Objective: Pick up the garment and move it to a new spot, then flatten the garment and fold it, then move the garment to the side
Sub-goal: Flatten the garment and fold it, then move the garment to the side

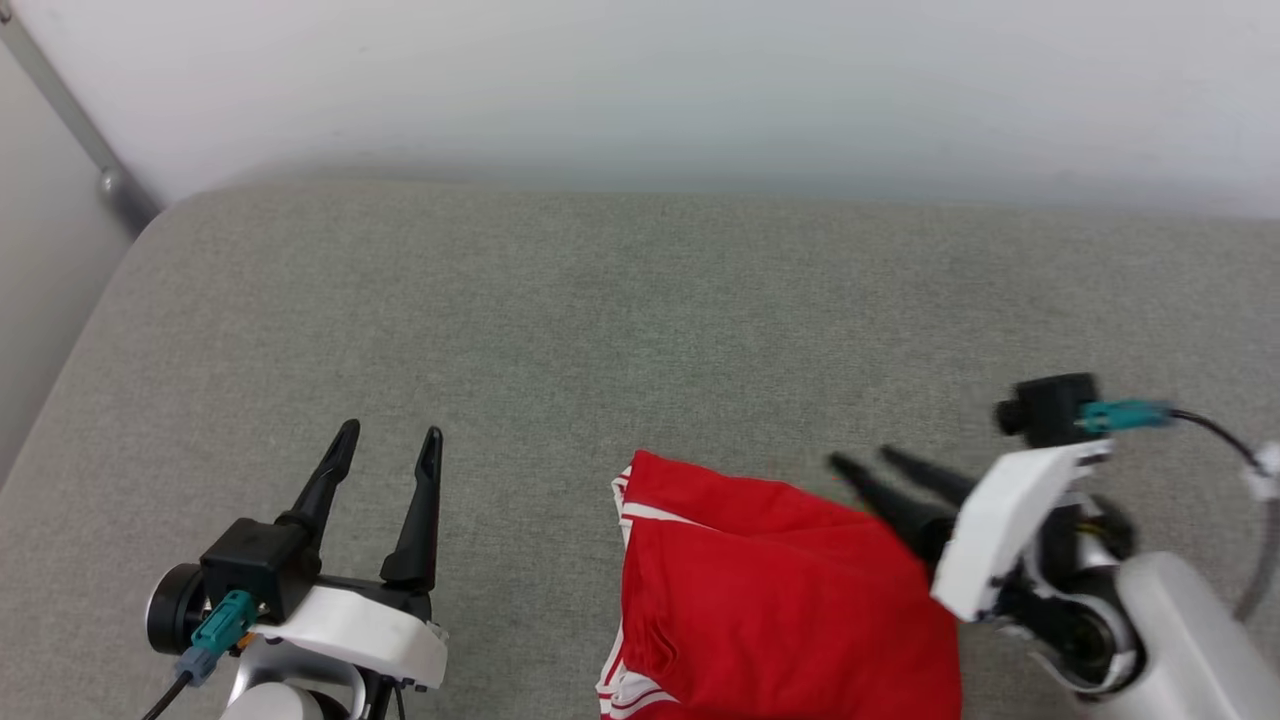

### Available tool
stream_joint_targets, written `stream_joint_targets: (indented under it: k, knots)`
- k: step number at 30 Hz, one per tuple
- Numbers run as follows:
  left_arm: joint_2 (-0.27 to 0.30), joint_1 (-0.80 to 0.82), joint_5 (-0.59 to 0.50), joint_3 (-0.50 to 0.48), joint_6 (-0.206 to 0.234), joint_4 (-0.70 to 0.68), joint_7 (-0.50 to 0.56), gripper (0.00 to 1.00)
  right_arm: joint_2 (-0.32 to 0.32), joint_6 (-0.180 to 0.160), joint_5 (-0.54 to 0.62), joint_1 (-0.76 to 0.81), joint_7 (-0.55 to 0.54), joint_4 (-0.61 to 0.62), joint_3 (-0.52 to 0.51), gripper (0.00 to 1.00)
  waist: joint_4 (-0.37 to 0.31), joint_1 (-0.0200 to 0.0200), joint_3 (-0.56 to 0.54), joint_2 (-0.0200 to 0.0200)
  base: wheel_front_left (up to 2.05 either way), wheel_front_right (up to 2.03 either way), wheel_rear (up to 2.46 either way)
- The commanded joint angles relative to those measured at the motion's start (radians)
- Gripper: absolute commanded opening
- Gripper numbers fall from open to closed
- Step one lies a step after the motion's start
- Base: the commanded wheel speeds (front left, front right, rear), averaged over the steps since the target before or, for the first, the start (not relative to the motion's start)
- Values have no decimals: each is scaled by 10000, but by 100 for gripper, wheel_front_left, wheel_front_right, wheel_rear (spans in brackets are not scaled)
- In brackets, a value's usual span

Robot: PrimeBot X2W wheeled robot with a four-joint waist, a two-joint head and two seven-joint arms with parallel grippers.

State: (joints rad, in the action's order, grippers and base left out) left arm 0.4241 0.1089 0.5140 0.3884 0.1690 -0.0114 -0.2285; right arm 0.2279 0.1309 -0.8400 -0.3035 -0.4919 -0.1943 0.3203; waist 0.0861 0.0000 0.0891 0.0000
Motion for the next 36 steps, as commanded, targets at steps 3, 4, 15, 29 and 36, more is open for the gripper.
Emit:
stream_joint_targets:
  k: [3, 4, 15, 29, 36]
  knots:
    - [-57, -105, 65, -90, 95, 113, -97, 100, 356, -4, 1713, 397, 1037, -222, -836, 100, -173, 0, -169, 0, 0, 0, 0]
    - [-59, -128, 80, -134, 117, 141, -120, 100, 414, -4, 2226, 522, 1303, -249, -1187, 100, -223, 0, -194, 0, 0, 0, 0]
    - [-31, -750, 143, -559, 390, 258, -288, 100, -262, -4, 6063, 2345, 4681, 1168, -4472, 100, -660, 0, -646, 0, 0, 0, 0]
    - [18, -1313, 219, -540, 511, 417, -298, 100, -1295, -4, 6850, 4467, 5008, 3638, -3525, 100, -892, 0, -1101, 0, 0, 0, 0]
    - [-70, -1356, 242, -514, 581, 374, -308, 100, -1388, -4, 6904, 4655, 4610, 3902, -3548, 100, -873, 0, -1116, 0, 0, 0, 0]
